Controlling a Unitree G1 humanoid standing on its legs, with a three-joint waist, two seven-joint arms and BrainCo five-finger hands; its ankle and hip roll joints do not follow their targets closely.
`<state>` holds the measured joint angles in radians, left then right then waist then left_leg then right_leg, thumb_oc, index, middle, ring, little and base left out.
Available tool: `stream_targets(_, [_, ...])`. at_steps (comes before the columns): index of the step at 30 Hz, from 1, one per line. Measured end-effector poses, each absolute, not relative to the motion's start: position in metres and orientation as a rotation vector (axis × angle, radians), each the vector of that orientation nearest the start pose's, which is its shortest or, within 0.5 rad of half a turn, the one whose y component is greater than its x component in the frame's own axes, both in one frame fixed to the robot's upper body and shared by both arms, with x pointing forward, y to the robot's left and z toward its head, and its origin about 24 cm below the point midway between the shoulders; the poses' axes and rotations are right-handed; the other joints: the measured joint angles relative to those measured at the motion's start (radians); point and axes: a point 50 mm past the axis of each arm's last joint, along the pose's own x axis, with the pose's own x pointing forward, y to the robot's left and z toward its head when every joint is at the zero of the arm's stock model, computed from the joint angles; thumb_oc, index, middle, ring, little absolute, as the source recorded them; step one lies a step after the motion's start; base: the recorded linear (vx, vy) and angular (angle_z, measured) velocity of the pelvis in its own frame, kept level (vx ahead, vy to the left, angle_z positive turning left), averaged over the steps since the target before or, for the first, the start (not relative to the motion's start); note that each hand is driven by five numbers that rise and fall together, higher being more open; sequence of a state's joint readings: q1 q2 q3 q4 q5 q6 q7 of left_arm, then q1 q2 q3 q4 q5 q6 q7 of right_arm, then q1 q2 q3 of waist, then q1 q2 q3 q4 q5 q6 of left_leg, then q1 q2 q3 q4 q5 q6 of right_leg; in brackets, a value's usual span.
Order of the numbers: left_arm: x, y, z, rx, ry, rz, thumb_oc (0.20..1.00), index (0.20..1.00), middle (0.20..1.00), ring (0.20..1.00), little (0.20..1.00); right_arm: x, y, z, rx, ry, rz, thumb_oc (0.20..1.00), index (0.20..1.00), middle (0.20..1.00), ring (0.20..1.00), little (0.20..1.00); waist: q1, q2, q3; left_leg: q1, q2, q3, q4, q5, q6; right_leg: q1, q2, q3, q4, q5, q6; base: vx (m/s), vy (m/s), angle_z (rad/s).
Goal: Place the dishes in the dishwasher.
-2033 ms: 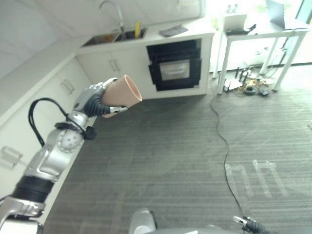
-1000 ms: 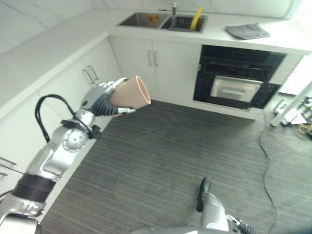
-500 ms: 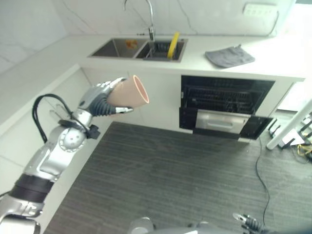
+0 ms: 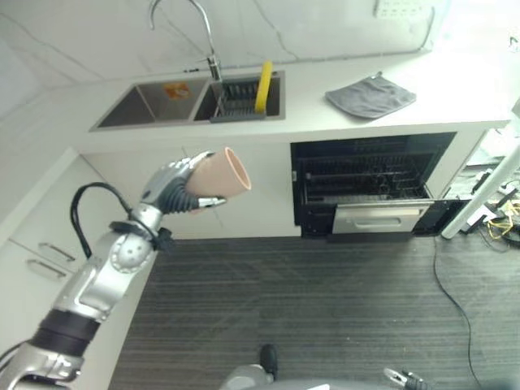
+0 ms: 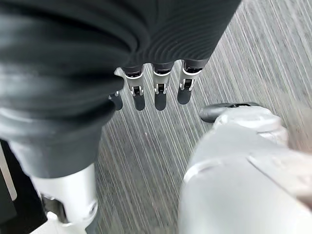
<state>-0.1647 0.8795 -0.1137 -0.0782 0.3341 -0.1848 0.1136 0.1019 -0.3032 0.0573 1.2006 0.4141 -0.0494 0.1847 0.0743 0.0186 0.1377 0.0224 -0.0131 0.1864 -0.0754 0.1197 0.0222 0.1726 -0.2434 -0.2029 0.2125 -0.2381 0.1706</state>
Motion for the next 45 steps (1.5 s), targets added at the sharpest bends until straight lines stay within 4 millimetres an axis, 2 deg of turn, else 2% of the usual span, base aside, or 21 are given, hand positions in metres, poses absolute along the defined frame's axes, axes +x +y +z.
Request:
stream_targets(4, [0.271, 0.237, 0.164, 1.199, -0.461, -0.104, 0.2, 0.2, 0.2, 0.2, 0.2, 0.065, -0.26, -0.155, 0.175, 1.142, -0.269, 1.0, 1.0, 1.0, 1.0, 1.0, 0.0, 0.001, 0.002, 0.003, -0.009, 0.01, -0.005, -0.01, -0.003, -0.004, -0.004, 0.002, 0.003, 0.009, 0.014, 0.11, 0.133, -0.07])
stream_targets(8, [0.271, 0.236, 0.164, 1.198, -0.465, -0.11, 0.2, 0.2, 0.2, 0.2, 0.2, 0.064, -0.262, -0.155, 0.172, 1.143, -0.275, 1.0, 1.0, 1.0, 1.0, 1.0, -0.012, -0.005, 0.004, 0.015, 0.003, 0.015, -0.005, -0.021, -0.009, -0.039, 0.002, 0.009, 0.084, 0.01, 0.018, 0.05, 0.062, -0.07])
stream_targets(11, [0.271, 0.238, 0.166, 1.212, -0.469, -0.112, 0.2, 0.2, 0.2, 0.2, 0.2, 0.062, -0.263, -0.155, 0.167, 1.148, -0.282, 1.0, 1.0, 1.0, 1.0, 1.0, -0.016, 0.006, 0.01, 0.038, 0.042, 0.037, -0.012, -0.046, 0.0, -0.151, -0.011, 0.04, 0.286, 0.006, 0.074, 0.07, -0.079, -0.28])
stream_targets(12, [0.271, 0.238, 0.166, 1.212, -0.467, -0.11, 0.2, 0.2, 0.2, 0.2, 0.2, 0.063, -0.263, -0.155, 0.164, 1.147, -0.284, 1.0, 1.0, 1.0, 1.0, 1.0, -0.006, 0.007, 0.014, 0.046, 0.049, 0.051, -0.012, -0.05, -0.002, -0.166, -0.02, 0.023, 0.288, -0.013, 0.07, 0.09, -0.196, -0.39])
stream_targets(14, [0.272, 0.238, 0.167, 1.213, -0.467, -0.104, 0.2, 0.2, 0.2, 0.2, 0.2, 0.069, -0.262, -0.154, 0.159, 1.126, -0.27, 1.0, 1.0, 1.0, 1.0, 1.0, -0.002, 0.003, 0.014, 0.037, 0.064, 0.057, -0.005, -0.056, -0.011, -0.204, -0.017, 0.021, 0.174, 0.0, 0.052, 0.1, -0.219, -0.19])
stream_targets(16, [0.272, 0.239, 0.168, 1.218, -0.463, -0.104, 0.2, 0.2, 0.2, 0.2, 0.2, 0.071, -0.262, -0.153, 0.158, 1.121, -0.268, 1.0, 1.0, 1.0, 1.0, 1.0, -0.006, -0.011, 0.018, 0.029, 0.064, 0.058, -0.004, -0.059, -0.017, -0.244, -0.039, 0.025, 0.107, 0.049, 0.051, 0.16, -0.219, 0.01])
stream_targets(17, [0.271, 0.24, 0.164, 1.216, -0.443, -0.105, 0.2, 0.2, 0.2, 0.2, 0.2, 0.071, -0.262, -0.153, 0.155, 1.123, -0.275, 1.0, 1.0, 1.0, 1.0, 1.0, -0.007, -0.019, 0.024, 0.031, 0.063, 0.054, 0.009, -0.066, -0.029, -0.266, -0.062, 0.026, 0.055, 0.132, 0.042, 0.24, -0.263, 0.08])
stream_targets(18, [0.27, 0.24, 0.161, 1.212, -0.434, -0.108, 0.2, 0.2, 0.2, 0.2, 0.2, 0.07, -0.263, -0.153, 0.153, 1.126, -0.279, 1.0, 1.0, 1.0, 1.0, 1.0, -0.009, -0.017, 0.023, 0.036, 0.07, 0.04, 0.009, -0.07, -0.04, -0.256, -0.048, 0.022, 0.046, 0.144, 0.021, 0.27, -0.275, 0.04])
stream_targets(19, [0.269, 0.239, 0.159, 1.21, -0.431, -0.113, 0.2, 0.2, 0.2, 0.2, 0.2, 0.069, -0.266, -0.153, 0.147, 1.127, -0.286, 1.0, 1.0, 1.0, 1.0, 1.0, -0.01, -0.001, 0.026, 0.043, 0.087, 0.036, 0.011, -0.082, -0.061, -0.247, -0.036, 0.011, 0.034, 0.135, 0.018, 0.29, -0.283, -0.04])
stream_targets(22, [0.269, 0.24, 0.161, 1.205, -0.433, -0.104, 0.2, 0.2, 0.2, 0.2, 0.2, 0.067, -0.281, -0.148, 0.118, 1.134, -0.337, 1.0, 1.0, 1.0, 1.0, 1.0, -0.015, 0.058, 0.021, 0.054, 0.126, 0.038, 0.034, -0.08, -0.083, -0.227, -0.002, -0.002, 0.04, 0.116, 0.006, 0.39, -0.356, -0.05])
stream_targets(25, [0.27, 0.239, 0.163, 1.202, -0.441, -0.102, 0.2, 0.2, 0.2, 0.2, 0.2, 0.062, -0.284, -0.148, 0.123, 1.143, -0.358, 1.0, 1.0, 1.0, 1.0, 1.0, -0.021, 0.063, 0.019, 0.073, 0.121, 0.041, 0.048, -0.091, -0.1, -0.21, -0.008, 0.001, 0.068, 0.101, -0.014, 0.42, -0.334, -0.01])
stream_targets(28, [0.269, 0.242, 0.161, 1.169, -0.425, -0.084, 0.2, 0.2, 0.2, 0.2, 0.2, 0.059, -0.279, -0.15, 0.134, 1.169, -0.336, 1.0, 1.0, 1.0, 1.0, 1.0, -0.016, 0.03, 0.024, 0.068, 0.134, 0.019, 0.121, -0.139, -0.116, -0.196, -0.005, -0.013, 0.12, 0.043, -0.016, 0.48, -0.302, 0.11])
stream_targets(32, [0.266, 0.246, 0.153, 1.168, -0.383, -0.068, 0.2, 0.2, 0.2, 0.2, 0.2, 0.072, -0.277, -0.149, 0.108, 1.156, -0.294, 1.0, 1.0, 1.0, 1.0, 1.0, -0.012, -0.026, 0.005, 0.074, 0.149, 0.012, 0.128, -0.145, -0.118, -0.216, 0.001, -0.028, 0.189, -0.007, -0.043, 0.37, -0.289, 0.06])
stream_targets(34, [0.268, 0.25, 0.147, 1.165, -0.351, -0.046, 0.2, 0.2, 0.2, 0.2, 0.2, 0.088, -0.269, -0.149, 0.114, 1.13, -0.25, 1.0, 1.0, 1.0, 1.0, 1.0, -0.008, -0.061, 0.001, -0.028, 0.178, 0.031, 0.315, -0.151, -0.136, -0.234, 0.034, -0.053, 0.254, -0.084, -0.098, 0.27, -0.248, 0.12])
stream_targets(35, [0.269, 0.25, 0.147, 1.165, -0.344, -0.043, 0.2, 0.2, 0.2, 0.2, 0.2, 0.092, -0.268, -0.148, 0.119, 1.117, -0.239, 1.0, 1.0, 1.0, 1.0, 1.0, -0.017, -0.067, 0.003, -0.092, 0.204, 0.055, 0.426, -0.15, -0.136, -0.228, 0.047, -0.062, 0.242, -0.092, -0.128, 0.26, -0.109, 0.35])
stream_targets(36, [0.269, 0.249, 0.146, 1.17, -0.343, -0.051, 0.2, 0.2, 0.2, 0.2, 0.2, 0.093, -0.268, -0.148, 0.118, 1.112, -0.239, 1.0, 1.0, 1.0, 1.0, 1.0, -0.017, -0.065, 0.003, -0.152, 0.25, 0.089, 0.523, -0.117, -0.099, -0.21, 0.068, -0.09, 0.225, -0.079, -0.149, 0.26, -0.077, 0.35])
stream_targets(37, [0.269, 0.249, 0.147, 1.17, -0.347, -0.05, 0.2, 0.2, 0.2, 0.2, 0.2, 0.091, -0.268, -0.148, 0.119, 1.116, -0.238, 1.0, 1.0, 1.0, 1.0, 1.0, -0.014, -0.064, 0.001, -0.166, 0.268, 0.097, 0.548, -0.103, -0.097, -0.205, 0.075, -0.094, 0.209, -0.072, -0.159, 0.25, -0.012, 0.5])
stream_targets(39, [0.271, 0.245, 0.149, 1.171, -0.359, -0.054, 0.2, 0.2, 0.2, 0.2, 0.2, 0.082, -0.274, -0.148, 0.107, 1.137, -0.252, 1.0, 1.0, 1.0, 1.0, 1.0, -0.027, -0.041, 0.004, -0.176, 0.249, 0.096, 0.559, -0.127, -0.085, -0.17, 0.09, -0.138, 0.172, -0.064, -0.172, 0.26, 0.131, 0.4])
stream_targets(41, [0.275, 0.239, 0.153, 1.168, -0.374, -0.058, 0.2, 0.2, 0.2, 0.2, 0.2, 0.073, -0.283, -0.147, 0.094, 1.159, -0.278, 1.0, 1.0, 1.0, 1.0, 1.0, -0.034, 0.006, 0.008, -0.154, 0.231, 0.122, 0.441, -0.138, -0.081, -0.158, 0.092, -0.16, 0.152, -0.057, -0.176, 0.33, 0.281, 0.27])
stream_targets(43, [0.276, 0.234, 0.155, 1.147, -0.39, -0.054, 0.2, 0.2, 0.2, 0.2, 0.2, 0.068, -0.285, -0.147, 0.085, 1.172, -0.286, 1.0, 1.0, 1.0, 1.0, 1.0, -0.048, 0.028, 0.016, -0.138, 0.217, 0.116, 0.351, -0.132, -0.083, -0.154, 0.09, -0.174, 0.149, -0.051, -0.174, 0.24, 0.224, 0.24])
stream_targets(45, [0.276, 0.228, 0.156, 1.121, -0.407, -0.055, 0.2, 0.2, 0.2, 0.2, 0.2, 0.06, -0.283, -0.149, 0.083, 1.196, -0.278, 1.0, 1.0, 1.0, 1.0, 1.0, -0.049, 0.049, 0.02, -0.117, 0.2, 0.06, 0.221, -0.114, -0.095, -0.143, 0.083, -0.171, 0.132, -0.044, -0.162, 0.32, 0.294, 0.03])
